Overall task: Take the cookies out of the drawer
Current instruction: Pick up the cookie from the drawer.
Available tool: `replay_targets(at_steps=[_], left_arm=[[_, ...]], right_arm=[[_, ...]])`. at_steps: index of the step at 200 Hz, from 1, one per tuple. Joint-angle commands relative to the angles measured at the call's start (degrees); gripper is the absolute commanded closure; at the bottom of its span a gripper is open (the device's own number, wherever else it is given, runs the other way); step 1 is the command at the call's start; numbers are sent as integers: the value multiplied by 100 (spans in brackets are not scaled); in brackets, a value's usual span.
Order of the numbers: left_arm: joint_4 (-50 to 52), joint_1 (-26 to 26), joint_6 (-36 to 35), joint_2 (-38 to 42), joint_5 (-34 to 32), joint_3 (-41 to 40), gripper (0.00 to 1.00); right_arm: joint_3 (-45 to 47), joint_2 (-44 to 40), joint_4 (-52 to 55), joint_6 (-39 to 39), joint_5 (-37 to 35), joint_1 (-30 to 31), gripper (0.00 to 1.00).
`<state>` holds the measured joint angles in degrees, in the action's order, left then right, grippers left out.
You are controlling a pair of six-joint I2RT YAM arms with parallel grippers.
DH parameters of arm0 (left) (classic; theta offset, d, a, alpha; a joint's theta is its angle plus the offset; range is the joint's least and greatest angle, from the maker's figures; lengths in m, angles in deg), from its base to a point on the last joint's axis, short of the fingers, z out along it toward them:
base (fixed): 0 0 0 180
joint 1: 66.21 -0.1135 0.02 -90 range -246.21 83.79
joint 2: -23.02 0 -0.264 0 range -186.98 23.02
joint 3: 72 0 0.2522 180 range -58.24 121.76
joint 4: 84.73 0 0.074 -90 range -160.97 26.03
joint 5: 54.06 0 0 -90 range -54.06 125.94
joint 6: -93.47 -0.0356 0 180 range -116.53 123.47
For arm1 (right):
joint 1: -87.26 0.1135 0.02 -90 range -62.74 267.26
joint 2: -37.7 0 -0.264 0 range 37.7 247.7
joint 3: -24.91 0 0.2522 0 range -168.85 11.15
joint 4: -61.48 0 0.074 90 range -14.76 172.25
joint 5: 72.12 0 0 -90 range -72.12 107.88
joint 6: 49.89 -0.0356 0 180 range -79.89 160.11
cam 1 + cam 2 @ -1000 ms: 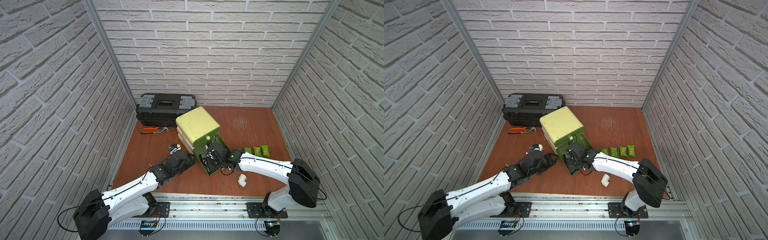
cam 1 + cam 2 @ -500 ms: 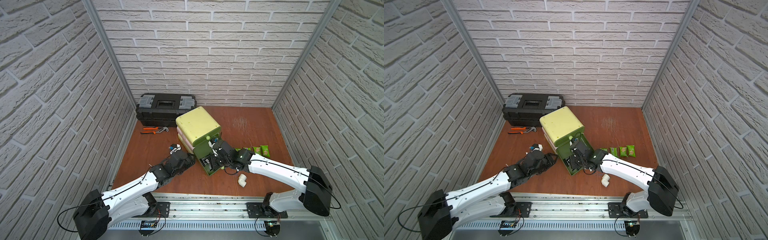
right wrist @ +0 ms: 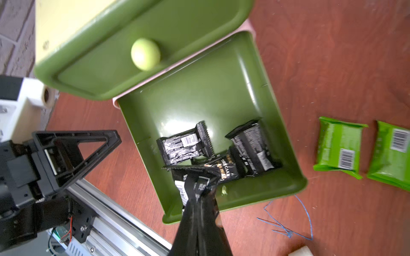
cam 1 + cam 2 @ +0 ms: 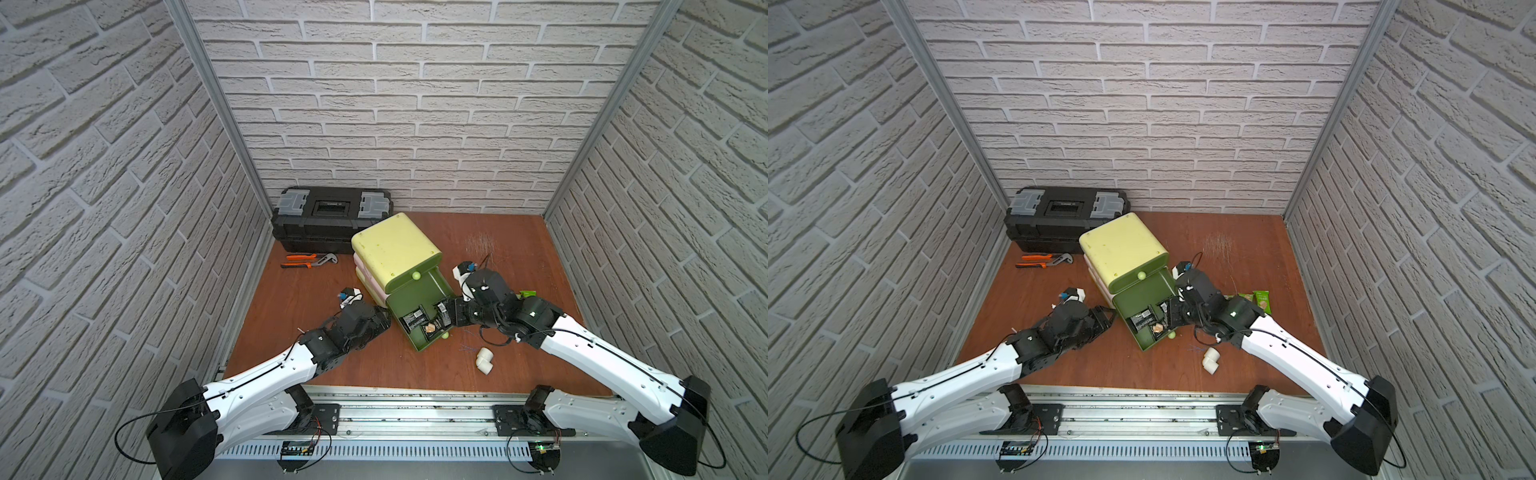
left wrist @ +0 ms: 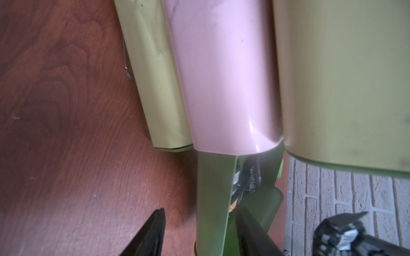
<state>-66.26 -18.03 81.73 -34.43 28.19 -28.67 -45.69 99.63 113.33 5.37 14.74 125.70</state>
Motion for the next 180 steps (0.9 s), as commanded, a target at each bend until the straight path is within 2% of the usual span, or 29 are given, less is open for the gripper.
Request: replay_targets(at_steps=[1, 36, 70, 118, 180], left_arm=[[-128, 7, -21, -49, -21, 102, 43], [-108, -2, -23, -62, 14, 129, 43], [-8, -4, -40, -22, 22, 146, 42], [65, -26, -75, -57, 70, 217, 42], [178, -50, -108, -82, 97, 287, 42]], right_arm=[[-96, -299, 393, 32, 77, -594, 98], [175, -355, 316, 149, 644, -1865, 98], [475, 154, -292, 227, 1318, -2791, 98], [592, 1306, -1123, 271, 1872, -3044, 98], [591, 1985, -1587, 386, 1802, -3113, 98]])
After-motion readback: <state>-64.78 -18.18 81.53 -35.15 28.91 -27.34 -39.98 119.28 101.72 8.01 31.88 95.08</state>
